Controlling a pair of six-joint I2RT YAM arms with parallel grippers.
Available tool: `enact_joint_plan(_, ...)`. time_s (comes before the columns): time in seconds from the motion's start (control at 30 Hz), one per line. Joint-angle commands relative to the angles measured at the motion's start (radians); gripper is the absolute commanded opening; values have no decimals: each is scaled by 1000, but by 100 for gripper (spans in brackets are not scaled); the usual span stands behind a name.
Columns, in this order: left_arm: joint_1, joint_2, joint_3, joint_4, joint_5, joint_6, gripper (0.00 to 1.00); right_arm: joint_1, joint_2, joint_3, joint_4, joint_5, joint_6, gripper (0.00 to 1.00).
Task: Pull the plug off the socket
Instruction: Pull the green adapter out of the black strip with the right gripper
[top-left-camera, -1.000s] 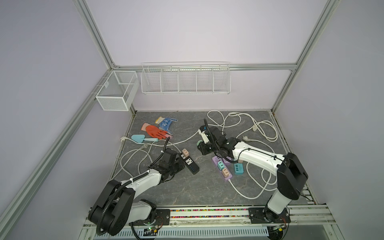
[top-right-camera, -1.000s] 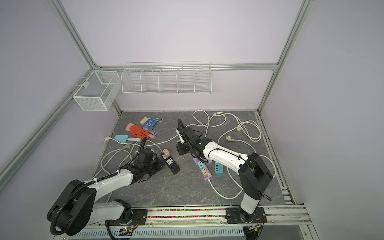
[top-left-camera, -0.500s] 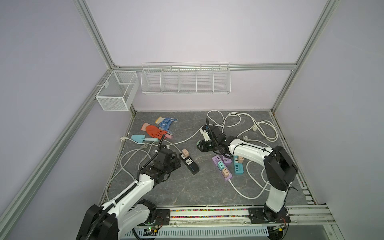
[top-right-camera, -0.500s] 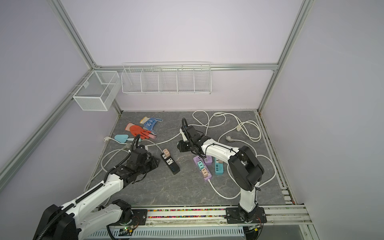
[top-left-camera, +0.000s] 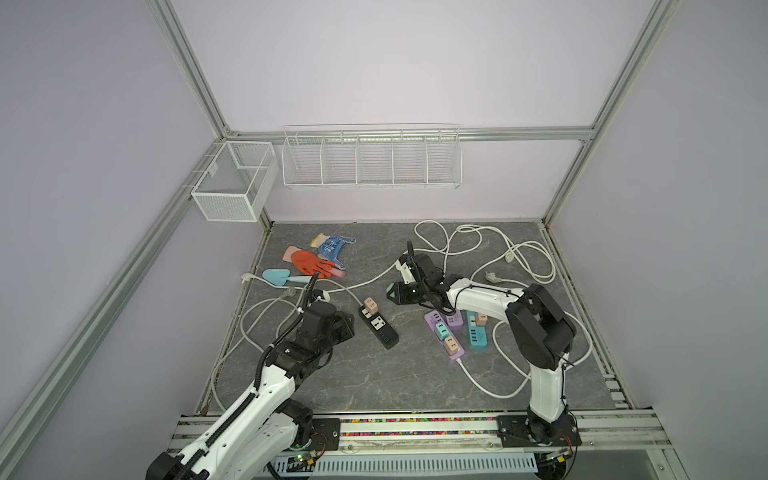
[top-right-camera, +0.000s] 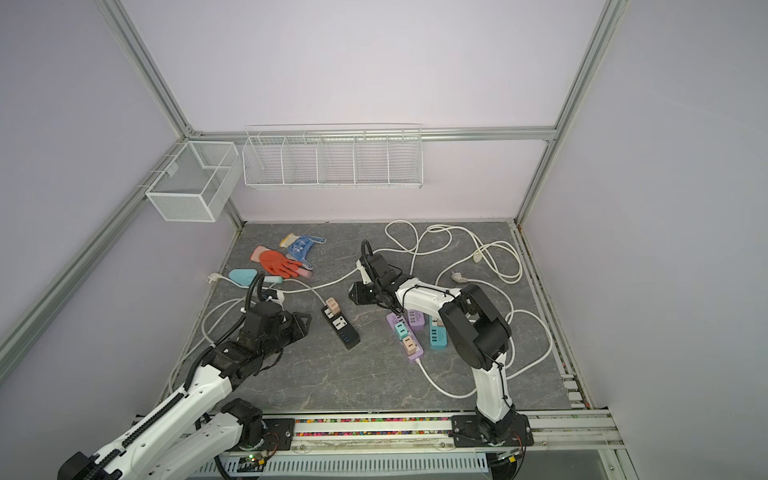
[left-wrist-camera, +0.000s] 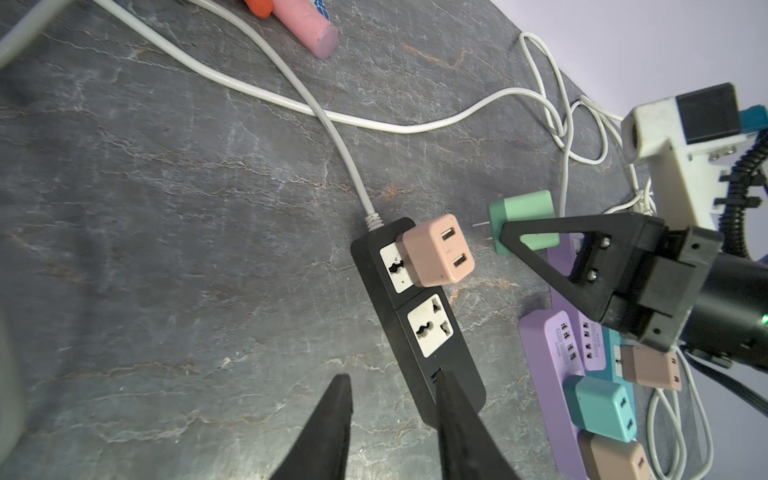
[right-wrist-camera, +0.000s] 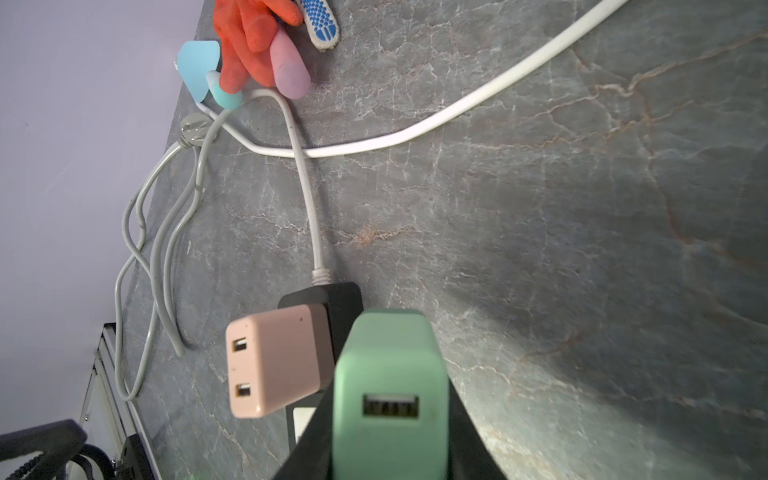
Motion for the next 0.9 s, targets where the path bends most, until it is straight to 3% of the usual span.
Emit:
enact_joint_plan(0.0, 0, -8, 22, -34, -23, 25, 37, -9, 31, 29, 46, -45, 37, 22)
enact_joint_plan(0.87, -1, 9, -16, 38, 28, -8, 39, -20, 95, 6, 17, -35, 51, 36)
